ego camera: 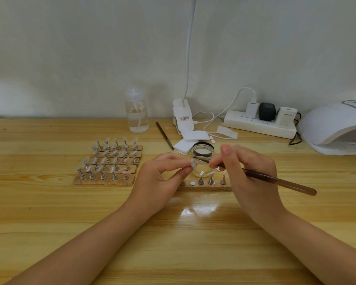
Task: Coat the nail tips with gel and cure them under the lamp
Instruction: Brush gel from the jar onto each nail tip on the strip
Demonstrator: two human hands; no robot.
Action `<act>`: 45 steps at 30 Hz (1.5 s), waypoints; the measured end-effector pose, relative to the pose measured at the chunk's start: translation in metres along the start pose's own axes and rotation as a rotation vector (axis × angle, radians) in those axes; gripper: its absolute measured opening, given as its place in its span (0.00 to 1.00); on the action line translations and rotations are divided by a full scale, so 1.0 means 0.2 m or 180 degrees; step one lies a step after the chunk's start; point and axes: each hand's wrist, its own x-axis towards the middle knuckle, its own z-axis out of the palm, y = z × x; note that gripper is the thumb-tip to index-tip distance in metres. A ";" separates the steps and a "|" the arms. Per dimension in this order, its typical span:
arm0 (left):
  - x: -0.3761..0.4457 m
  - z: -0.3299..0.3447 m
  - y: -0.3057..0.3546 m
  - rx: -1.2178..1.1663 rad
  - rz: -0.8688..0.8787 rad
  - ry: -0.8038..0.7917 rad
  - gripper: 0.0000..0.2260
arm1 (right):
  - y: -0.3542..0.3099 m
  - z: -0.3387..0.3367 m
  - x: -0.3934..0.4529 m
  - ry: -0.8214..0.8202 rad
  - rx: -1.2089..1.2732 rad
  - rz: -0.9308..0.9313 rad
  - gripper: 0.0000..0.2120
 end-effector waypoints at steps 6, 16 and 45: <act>0.00 0.00 0.00 0.0009 -0.0068 -0.0037 0.12 | 0.01 0.01 -0.01 0.0021 0.0000 -0.0046 0.14; 0.00 -0.01 0.00 0.0064 -0.0049 -0.0029 0.12 | 0.01 0.01 -0.02 0.0000 0.0024 -0.0089 0.13; 0.00 -0.01 0.00 0.0029 -0.0046 0.0034 0.10 | 0.00 0.03 -0.03 0.0118 0.0499 0.0537 0.16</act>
